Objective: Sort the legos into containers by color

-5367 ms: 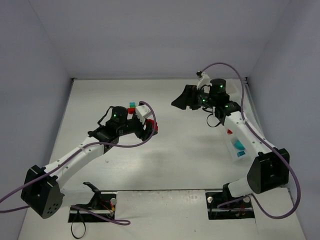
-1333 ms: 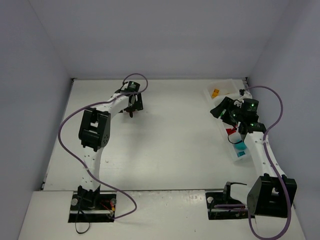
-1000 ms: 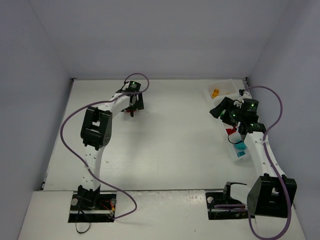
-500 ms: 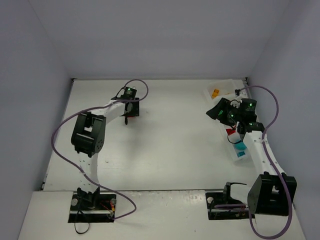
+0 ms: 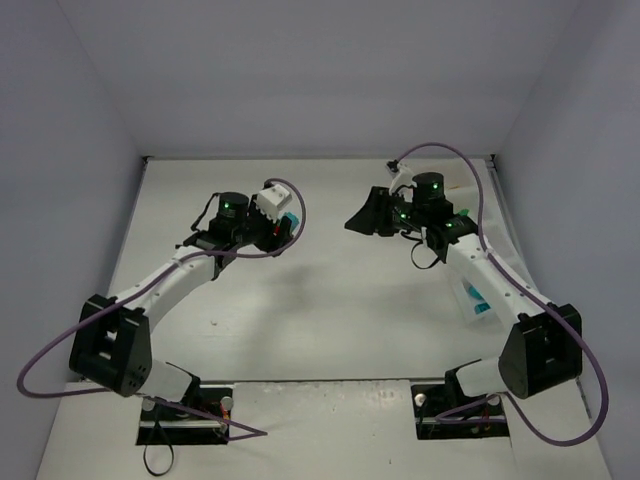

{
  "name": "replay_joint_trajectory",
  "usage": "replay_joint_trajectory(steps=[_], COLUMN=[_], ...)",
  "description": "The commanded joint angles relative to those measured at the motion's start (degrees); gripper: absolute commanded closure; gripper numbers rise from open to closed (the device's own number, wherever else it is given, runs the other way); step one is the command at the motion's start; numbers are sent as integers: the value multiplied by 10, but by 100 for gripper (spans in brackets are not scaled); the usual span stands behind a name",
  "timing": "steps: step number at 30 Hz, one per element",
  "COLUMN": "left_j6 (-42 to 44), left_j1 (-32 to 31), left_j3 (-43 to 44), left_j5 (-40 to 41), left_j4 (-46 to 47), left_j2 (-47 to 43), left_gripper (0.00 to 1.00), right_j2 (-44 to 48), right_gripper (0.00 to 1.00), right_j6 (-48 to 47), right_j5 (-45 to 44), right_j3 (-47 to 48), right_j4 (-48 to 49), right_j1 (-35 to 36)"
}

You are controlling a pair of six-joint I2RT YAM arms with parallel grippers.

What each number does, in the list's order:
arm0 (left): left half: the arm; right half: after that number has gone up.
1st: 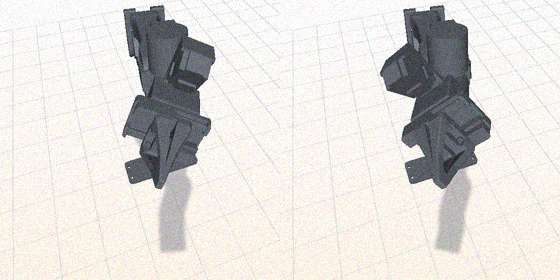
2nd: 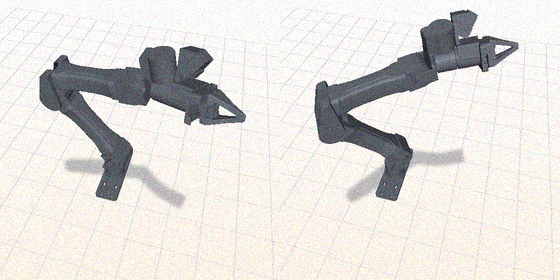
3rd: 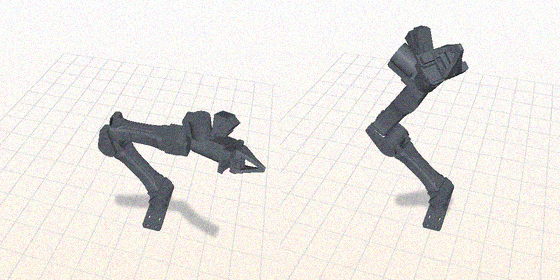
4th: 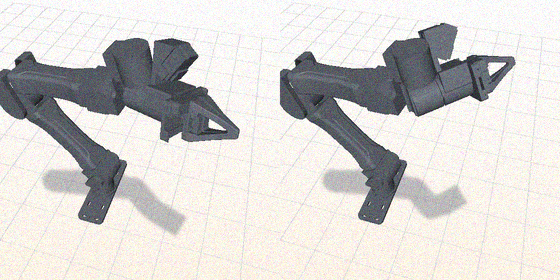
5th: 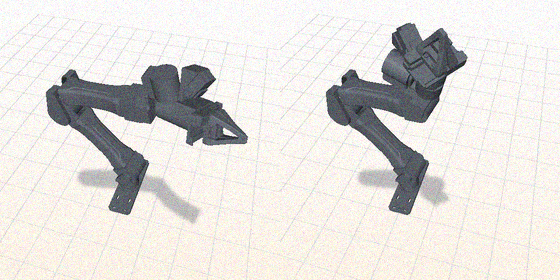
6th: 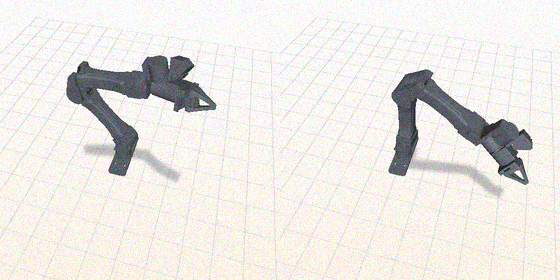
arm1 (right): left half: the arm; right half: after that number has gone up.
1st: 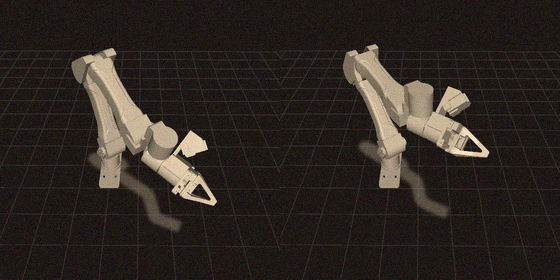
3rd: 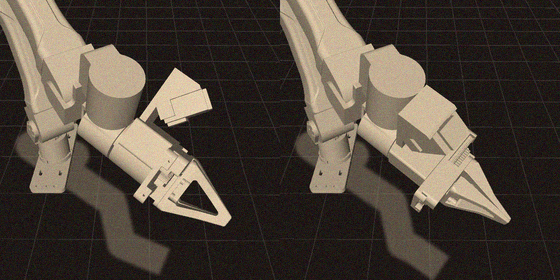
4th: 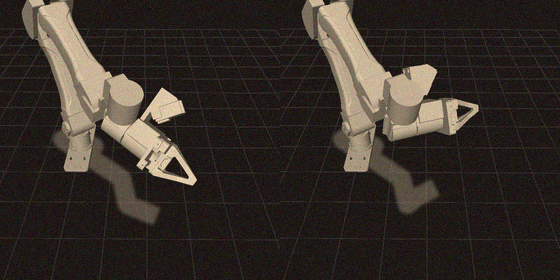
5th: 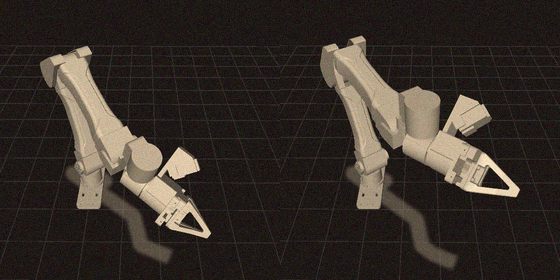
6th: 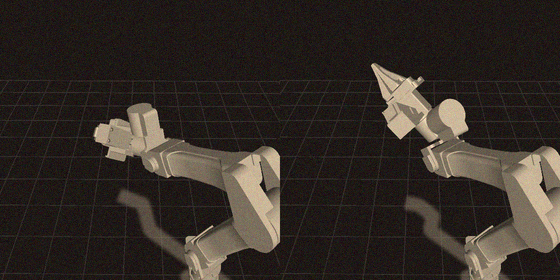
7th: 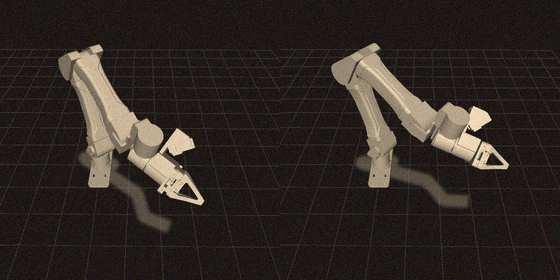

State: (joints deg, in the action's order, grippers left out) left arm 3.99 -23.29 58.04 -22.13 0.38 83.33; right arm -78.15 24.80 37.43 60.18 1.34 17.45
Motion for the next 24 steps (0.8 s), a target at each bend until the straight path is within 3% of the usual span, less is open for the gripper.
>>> replay_joint_trajectory(steps=[1, 11, 24], left_j6=[72, 119, 152], left_j1=[-7, -40, -62], left_j3=[-23, -71, -74], left_j5=[-93, -108, -87], left_j4=[35, -3, -39], left_j2=[-60, -161, -184], left_gripper=[82, 80, 79], right_j2=[-14, -76, -106], right_gripper=[57, 37, 42], right_j6=[26, 44, 46], right_j5=[37, 58, 73], right_j3=[44, 95, 113], right_j4=[53, 55, 55], right_j1=[16, 98, 139])
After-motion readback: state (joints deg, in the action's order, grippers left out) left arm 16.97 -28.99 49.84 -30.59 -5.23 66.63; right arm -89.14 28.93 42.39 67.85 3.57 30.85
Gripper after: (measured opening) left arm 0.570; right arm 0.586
